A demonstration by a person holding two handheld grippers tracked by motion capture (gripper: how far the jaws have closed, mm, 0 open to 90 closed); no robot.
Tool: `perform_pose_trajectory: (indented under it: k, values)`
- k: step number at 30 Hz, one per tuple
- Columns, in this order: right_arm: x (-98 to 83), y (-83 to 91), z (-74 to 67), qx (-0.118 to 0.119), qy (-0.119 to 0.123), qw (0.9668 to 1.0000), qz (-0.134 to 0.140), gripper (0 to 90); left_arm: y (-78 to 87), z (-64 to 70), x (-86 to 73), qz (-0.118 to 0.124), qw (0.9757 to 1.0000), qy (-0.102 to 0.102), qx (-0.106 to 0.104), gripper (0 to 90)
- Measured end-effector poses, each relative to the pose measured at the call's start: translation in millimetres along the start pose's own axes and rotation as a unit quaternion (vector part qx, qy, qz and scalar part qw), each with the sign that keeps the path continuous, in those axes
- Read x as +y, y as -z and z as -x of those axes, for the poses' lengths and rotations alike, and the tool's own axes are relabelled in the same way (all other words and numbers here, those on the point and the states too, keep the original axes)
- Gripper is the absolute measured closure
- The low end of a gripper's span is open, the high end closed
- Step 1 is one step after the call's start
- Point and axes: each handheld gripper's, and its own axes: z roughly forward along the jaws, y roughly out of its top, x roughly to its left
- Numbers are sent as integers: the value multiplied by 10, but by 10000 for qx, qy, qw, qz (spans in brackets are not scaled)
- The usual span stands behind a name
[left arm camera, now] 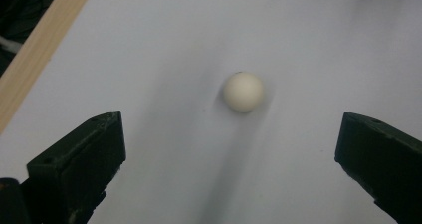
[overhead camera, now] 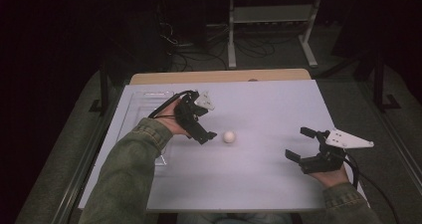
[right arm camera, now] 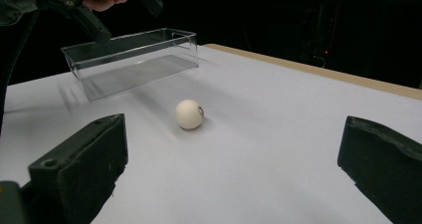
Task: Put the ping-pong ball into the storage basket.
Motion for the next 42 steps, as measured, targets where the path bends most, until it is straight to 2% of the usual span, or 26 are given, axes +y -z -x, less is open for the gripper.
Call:
perform_pose_trajectory:
  k: [5,6,11,20,26,33,42]
  values:
    - [-7,-9,3,0,14,10000,-44,0,-52,7,35,-114,9999,-70,-62,0]
    - [-7,-9,3,0,14,10000,-44,0,-123,12,61,-312,9993,-181,-120,0]
    - [-6,-20,-3,32,38,10000,-59,0,-207,19,116,-468,9983,-290,-193,0]
    - [0,-14,10,34,56,10000,-45,0,-286,-9,158,-545,9978,-296,-226,0]
    - [11,-12,3,42,100,9999,-10,0,-352,-24,155,-626,9969,-337,-323,0]
    - [9,-20,-3,89,107,9999,-52,0,-410,-45,196,-607,9970,-328,-360,0]
    - [7,-15,16,102,77,9999,-40,0,-583,-17,225,-657,9958,-411,-493,0]
